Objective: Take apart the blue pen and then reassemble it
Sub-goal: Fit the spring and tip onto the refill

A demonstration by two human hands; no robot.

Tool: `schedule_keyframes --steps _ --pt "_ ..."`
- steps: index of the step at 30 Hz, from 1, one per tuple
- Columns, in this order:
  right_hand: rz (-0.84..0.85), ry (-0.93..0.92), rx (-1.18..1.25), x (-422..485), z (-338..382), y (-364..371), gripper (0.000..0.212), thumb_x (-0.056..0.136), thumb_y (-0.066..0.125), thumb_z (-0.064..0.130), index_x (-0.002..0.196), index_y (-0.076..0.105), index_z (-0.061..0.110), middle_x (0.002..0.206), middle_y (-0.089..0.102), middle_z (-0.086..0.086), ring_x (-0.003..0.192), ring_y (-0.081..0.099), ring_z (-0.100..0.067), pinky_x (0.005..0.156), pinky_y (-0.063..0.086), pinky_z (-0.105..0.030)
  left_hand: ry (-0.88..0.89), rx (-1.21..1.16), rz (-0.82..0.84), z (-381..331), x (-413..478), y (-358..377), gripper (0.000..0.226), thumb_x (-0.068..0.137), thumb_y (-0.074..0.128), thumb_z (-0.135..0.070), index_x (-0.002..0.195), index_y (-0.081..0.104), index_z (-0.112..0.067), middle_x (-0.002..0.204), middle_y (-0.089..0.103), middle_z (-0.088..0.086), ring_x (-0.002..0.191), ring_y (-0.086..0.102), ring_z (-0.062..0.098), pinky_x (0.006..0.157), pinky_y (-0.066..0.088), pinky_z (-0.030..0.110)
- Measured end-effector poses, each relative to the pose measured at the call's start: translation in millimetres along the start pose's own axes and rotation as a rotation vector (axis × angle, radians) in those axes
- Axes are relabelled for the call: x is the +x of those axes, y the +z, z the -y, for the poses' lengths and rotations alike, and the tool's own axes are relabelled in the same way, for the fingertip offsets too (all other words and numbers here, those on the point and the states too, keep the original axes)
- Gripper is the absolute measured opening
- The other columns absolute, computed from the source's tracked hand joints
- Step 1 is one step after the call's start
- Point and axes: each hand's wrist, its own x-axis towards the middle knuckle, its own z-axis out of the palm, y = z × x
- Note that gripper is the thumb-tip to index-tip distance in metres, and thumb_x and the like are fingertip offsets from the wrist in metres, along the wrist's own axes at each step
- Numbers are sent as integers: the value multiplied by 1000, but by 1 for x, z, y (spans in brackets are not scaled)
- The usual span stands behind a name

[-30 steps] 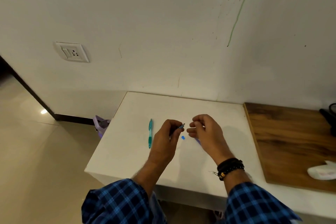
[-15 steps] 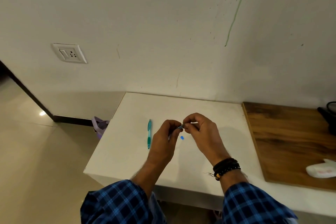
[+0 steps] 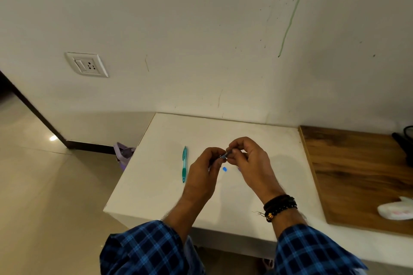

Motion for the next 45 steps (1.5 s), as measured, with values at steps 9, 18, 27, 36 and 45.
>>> schedule_keyframes --steps 9,18,27,36,45 --pt "-4 29 32 -2 2 2 15 97 63 8 101 70 21 96 76 5 88 76 -9 88 61 -34 8 -11 -8 0 0 -1 14 100 54 -25 109 54 -36 96 63 -27 92 62 -8 78 47 3" --pt "8 34 -11 0 1 -2 15 98 63 10 100 70 22 95 75 8 86 76 -9 87 62 -35 -1 6 -7 3 0 0 13 100 54 -26 109 54 -35 96 64 -25 92 64 -4 80 49 6" --pt "17 -62 -130 0 2 -4 19 96 64 8 106 71 22 100 76 11 95 72 -3 90 58 -24 -33 5 -17 3 0 1 11 97 57 -31 106 57 -37 98 68 -22 96 67 2 81 48 7" --pt "-20 -66 -167 1 1 -5 23 95 68 12 113 66 25 100 73 12 90 73 -4 81 60 -20 -25 35 -18 0 -1 0 13 96 57 -32 108 58 -37 97 64 -27 94 65 -1 76 46 1" --pt "81 -94 -293 3 6 -12 16 96 66 17 110 67 26 101 72 9 92 72 -7 78 56 -14 -8 74 -12 -6 -2 -1 11 95 59 -35 105 57 -37 91 61 -31 88 63 -6 75 43 -2"
